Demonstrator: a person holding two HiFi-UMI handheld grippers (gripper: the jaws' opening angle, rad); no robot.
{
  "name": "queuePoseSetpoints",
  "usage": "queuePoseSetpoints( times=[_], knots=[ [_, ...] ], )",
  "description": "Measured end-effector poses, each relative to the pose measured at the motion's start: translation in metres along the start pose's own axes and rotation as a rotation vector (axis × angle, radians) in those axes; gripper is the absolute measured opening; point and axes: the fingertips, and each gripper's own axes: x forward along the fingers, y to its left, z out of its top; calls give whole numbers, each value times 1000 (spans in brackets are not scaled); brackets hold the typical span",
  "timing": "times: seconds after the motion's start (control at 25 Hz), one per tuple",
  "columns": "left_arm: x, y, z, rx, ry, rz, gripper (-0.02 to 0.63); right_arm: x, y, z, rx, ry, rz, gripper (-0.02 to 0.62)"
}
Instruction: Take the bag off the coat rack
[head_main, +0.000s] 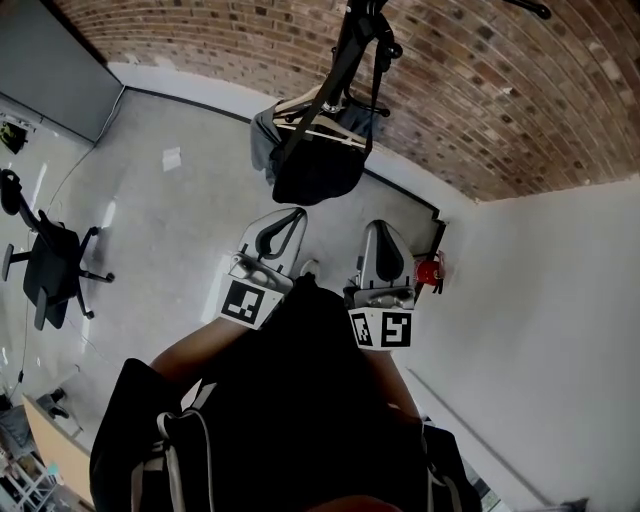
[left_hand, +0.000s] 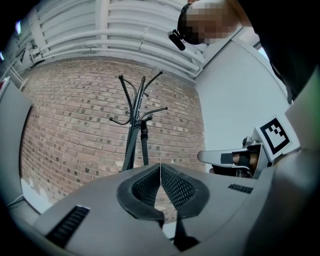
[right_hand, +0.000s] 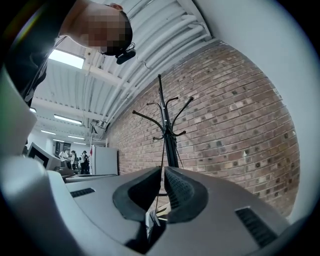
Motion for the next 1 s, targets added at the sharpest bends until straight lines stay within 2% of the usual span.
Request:
queuePoseSetpoints(
  times=[0.28, 0.56, 0.64, 0.8, 1.0],
  knots=[
    [40, 18, 6, 19, -43, 71, 21, 37, -40, -7, -16, 10, 34, 23],
    [83, 50, 4, 33, -37, 168, 25, 82, -65, -14, -48, 38, 74, 34],
    [93, 57, 2, 28, -26, 176, 68, 96, -67, -17, -44, 48, 99, 95],
    [108, 69, 7, 23, -44, 196, 101, 119, -70, -19, -51, 58, 117, 98],
    [127, 85, 3, 80, -65, 197, 123, 146, -76, -21, -78, 69, 102, 98]
  ],
)
